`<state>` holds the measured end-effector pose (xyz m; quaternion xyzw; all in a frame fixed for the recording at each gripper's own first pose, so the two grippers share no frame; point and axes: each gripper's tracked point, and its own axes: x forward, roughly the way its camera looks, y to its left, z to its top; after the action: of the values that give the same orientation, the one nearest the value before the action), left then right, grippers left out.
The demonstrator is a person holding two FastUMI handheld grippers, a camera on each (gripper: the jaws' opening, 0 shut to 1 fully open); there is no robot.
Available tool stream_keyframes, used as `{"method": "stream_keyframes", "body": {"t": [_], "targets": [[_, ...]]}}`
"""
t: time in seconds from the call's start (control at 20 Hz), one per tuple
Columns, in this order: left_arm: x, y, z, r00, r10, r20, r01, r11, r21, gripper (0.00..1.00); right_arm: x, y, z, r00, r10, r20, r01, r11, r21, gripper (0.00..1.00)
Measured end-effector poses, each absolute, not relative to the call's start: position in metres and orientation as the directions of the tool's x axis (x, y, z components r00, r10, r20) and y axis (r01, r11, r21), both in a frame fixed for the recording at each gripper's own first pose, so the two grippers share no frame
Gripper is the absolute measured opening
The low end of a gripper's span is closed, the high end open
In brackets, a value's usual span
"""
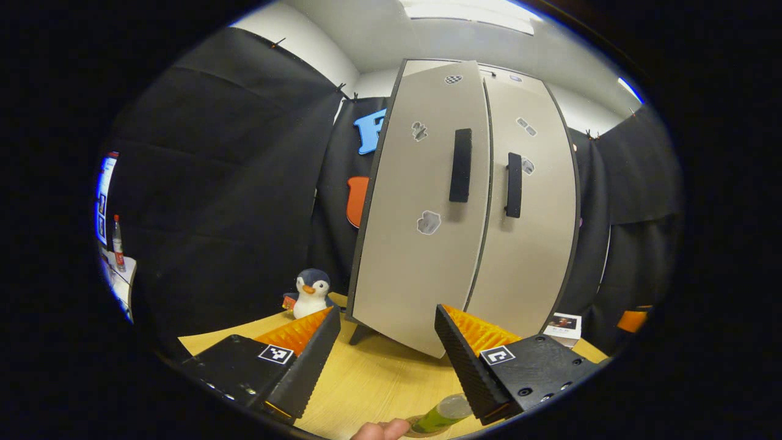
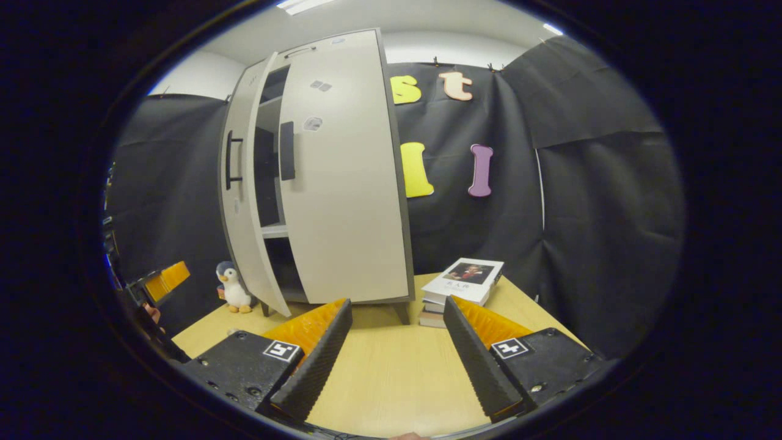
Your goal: Grasp the bottle in the cabinet with the left hand and place it on the coaster, then close the right door with the right hand and the left door with the left hand.
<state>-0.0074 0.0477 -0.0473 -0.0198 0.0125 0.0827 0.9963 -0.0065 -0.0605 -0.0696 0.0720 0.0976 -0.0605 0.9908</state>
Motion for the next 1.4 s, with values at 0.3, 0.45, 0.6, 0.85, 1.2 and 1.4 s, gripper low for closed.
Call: {"method": "stream_keyframes", "body": {"t": [0.3, 0.45, 0.6, 0.85, 1.2, 1.4], "targets": [[-0.007, 0.027, -0.042, 0.993, 0.115, -0.001, -0.115, 0.993, -0.007, 0.95, -0.013, -0.057, -0.062, 0.978, -0.11, -0.176, 0.133, 0.983, 0.124, 0.94], [-0.006, 0.02, -0.036, 0.996, 0.093, 0.008, -0.093, 0.996, -0.018, 0.95, -0.014, -0.056, -0.06, 0.98, -0.109, -0.168, 0.132, 0.982, 0.132, 0.94], [-0.008, 0.023, -0.032, 0.995, 0.094, 0.02, -0.094, 0.995, -0.015, 0.95, -0.014, -0.056, -0.058, 0.98, -0.113, -0.164, 0.136, 0.982, 0.134, 0.94], [-0.011, 0.028, -0.031, 0.994, 0.105, 0.021, -0.105, 0.994, -0.013, 0.95, -0.016, -0.055, -0.061, 0.978, -0.112, -0.177, 0.138, 0.981, 0.139, 0.94], [-0.012, 0.027, -0.032, 0.995, 0.102, 0.014, -0.101, 0.995, -0.012, 0.95, -0.016, -0.051, -0.06, 0.977, -0.108, -0.181, 0.135, 0.98, 0.143, 0.94], [-0.012, 0.025, -0.033, 0.995, 0.094, 0.013, -0.094, 0.995, -0.014, 0.95, -0.017, -0.052, -0.06, 0.976, -0.114, -0.187, 0.141, 0.981, 0.137, 0.94]]}}
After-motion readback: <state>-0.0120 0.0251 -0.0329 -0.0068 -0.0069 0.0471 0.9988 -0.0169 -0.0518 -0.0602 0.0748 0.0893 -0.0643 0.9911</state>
